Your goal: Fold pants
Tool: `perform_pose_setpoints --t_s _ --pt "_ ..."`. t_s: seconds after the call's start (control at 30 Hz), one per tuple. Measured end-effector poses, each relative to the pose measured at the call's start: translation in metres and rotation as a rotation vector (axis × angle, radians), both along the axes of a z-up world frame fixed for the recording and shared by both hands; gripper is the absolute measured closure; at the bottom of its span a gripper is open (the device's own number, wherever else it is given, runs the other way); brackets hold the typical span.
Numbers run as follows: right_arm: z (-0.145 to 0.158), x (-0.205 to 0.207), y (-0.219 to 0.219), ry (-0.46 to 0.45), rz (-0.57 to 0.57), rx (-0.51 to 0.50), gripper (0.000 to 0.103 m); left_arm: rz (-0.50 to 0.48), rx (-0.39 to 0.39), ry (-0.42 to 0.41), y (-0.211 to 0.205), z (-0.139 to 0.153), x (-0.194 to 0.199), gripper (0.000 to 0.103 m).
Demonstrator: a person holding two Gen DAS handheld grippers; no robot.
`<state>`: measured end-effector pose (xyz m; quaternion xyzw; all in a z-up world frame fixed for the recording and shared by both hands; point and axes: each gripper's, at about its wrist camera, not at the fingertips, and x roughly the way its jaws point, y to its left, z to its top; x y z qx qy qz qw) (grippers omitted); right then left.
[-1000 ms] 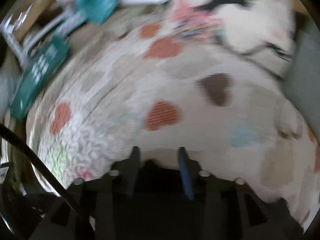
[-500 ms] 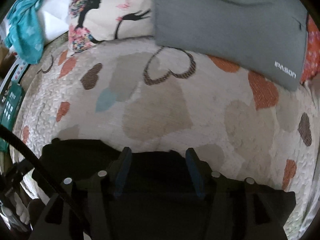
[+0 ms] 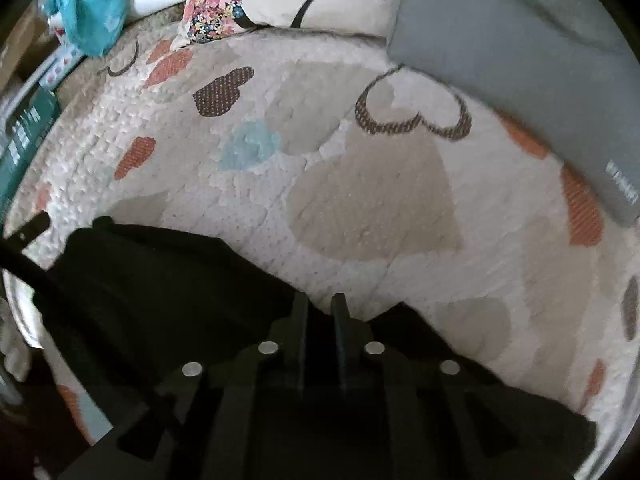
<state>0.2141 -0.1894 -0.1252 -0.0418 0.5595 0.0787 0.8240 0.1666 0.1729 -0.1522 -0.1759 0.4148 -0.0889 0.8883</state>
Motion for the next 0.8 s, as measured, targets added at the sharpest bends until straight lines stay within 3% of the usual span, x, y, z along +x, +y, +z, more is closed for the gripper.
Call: perform_pose_setpoints --t_s 0.13,0.27,0.33,0.37,0.4,0.47,0.6,0.77,0.8 --pt "0.019 0.014 -0.017 -0.066 -0.127 -0.081 0.103 0.049 0.033 -0.044 0.007 0.013 -0.006 0.066" --pt "0.017 0.031 -0.031 -0.078 -0.212 -0.254 0.102 0.077 0.031 -0.034 0.015 0.017 -0.008 0.066" --pt "0.017 0.036 -0.037 -0.060 -0.237 -0.255 0.097 0.100 0.000 -0.019 0.023 0.015 -0.007 0.066" --pt "0.020 0.035 -0.039 -0.056 -0.243 -0.228 0.083 0.111 -0.010 -0.007 0.027 0.013 -0.007 0.066" --pt "0.025 0.033 -0.042 -0.054 -0.242 -0.162 0.061 0.118 -0.020 0.007 0.030 0.010 -0.006 0.066" --pt "0.038 0.024 -0.052 -0.072 -0.234 -0.046 0.033 0.113 -0.045 0.026 0.032 0.007 -0.004 0.066" --pt "0.041 0.004 -0.049 -0.041 -0.146 0.046 0.032 0.085 -0.047 0.029 0.025 0.006 -0.003 0.066" --pt "0.015 -0.003 -0.014 -0.015 0.009 0.005 0.032 0.054 -0.018 0.018 0.012 0.010 -0.004 0.066" --pt "0.007 -0.001 -0.005 -0.013 0.022 -0.003 0.036 0.054 -0.015 0.019 0.012 0.010 -0.004 0.066"
